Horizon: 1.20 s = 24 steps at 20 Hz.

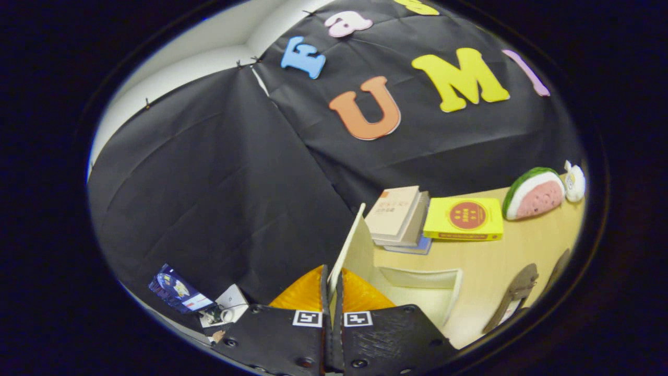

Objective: Open the storage box then place both shoes into the box .Put the left shoe in first, then the right shoe, with the right side of both shoes facing outward in a uniform manner.

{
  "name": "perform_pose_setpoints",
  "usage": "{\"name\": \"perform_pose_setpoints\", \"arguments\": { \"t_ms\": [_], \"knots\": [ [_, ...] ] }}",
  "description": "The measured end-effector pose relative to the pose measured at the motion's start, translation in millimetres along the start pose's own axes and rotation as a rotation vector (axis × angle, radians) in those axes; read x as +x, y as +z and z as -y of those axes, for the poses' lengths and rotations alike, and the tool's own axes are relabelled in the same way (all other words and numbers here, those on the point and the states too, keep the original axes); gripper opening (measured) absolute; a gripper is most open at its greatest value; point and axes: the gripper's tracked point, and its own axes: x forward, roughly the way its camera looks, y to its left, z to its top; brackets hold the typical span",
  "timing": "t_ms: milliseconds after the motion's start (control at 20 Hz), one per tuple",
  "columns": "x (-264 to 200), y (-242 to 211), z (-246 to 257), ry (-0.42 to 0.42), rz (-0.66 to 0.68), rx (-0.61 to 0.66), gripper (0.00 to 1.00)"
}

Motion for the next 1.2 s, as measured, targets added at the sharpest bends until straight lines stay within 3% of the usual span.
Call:
{"name": "perform_pose_setpoints", "arguments": {
  "t_ms": [300, 500, 700, 950, 1200],
  "knots": [
    [56.9, -7.8, -53.7, 0.036, -0.018, -0.026, 0.01],
    [75.0, -16.1, -78.6, 0.065, -0.016, -0.126, 0.26],
    [67.5, -4.9, -81.3, 0.057, 0.042, -0.197, 0.75],
    [51.4, 4.8, -61.0, 0.010, 0.078, -0.187, 0.86],
    [11.2, 21.0, -7.4, -0.118, 0.156, -0.219, 0.91]
  ]
}}
